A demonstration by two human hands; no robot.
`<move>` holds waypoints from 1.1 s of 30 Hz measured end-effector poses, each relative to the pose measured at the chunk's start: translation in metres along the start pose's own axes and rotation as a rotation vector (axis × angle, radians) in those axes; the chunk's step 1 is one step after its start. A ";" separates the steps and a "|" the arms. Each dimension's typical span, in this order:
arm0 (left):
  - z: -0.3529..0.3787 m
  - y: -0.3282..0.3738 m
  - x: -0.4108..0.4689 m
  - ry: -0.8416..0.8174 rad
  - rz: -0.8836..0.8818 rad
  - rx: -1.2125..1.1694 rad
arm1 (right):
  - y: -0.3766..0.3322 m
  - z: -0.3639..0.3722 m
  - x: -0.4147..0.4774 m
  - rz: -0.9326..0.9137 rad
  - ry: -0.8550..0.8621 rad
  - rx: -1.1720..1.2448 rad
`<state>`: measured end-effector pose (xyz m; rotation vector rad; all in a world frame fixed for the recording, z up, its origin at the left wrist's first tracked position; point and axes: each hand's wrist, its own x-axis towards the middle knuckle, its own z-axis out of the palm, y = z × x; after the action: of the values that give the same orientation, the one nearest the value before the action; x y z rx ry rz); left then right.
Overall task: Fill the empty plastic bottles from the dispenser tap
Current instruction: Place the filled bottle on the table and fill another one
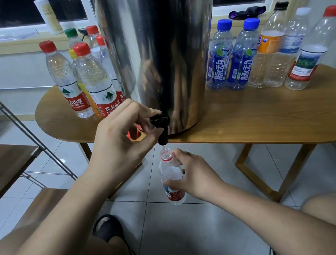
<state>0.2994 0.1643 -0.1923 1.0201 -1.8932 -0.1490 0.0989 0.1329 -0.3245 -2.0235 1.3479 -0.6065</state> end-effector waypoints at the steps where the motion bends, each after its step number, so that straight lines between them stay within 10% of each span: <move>1: 0.000 0.000 0.000 0.000 -0.001 0.001 | 0.000 0.000 0.000 0.001 -0.004 0.009; 33: 0.000 -0.003 -0.001 -0.007 -0.014 0.000 | 0.006 0.005 0.002 0.021 -0.026 0.142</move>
<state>0.3012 0.1632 -0.1947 1.0341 -1.8925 -0.1604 0.0989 0.1309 -0.3325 -1.8955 1.2725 -0.6462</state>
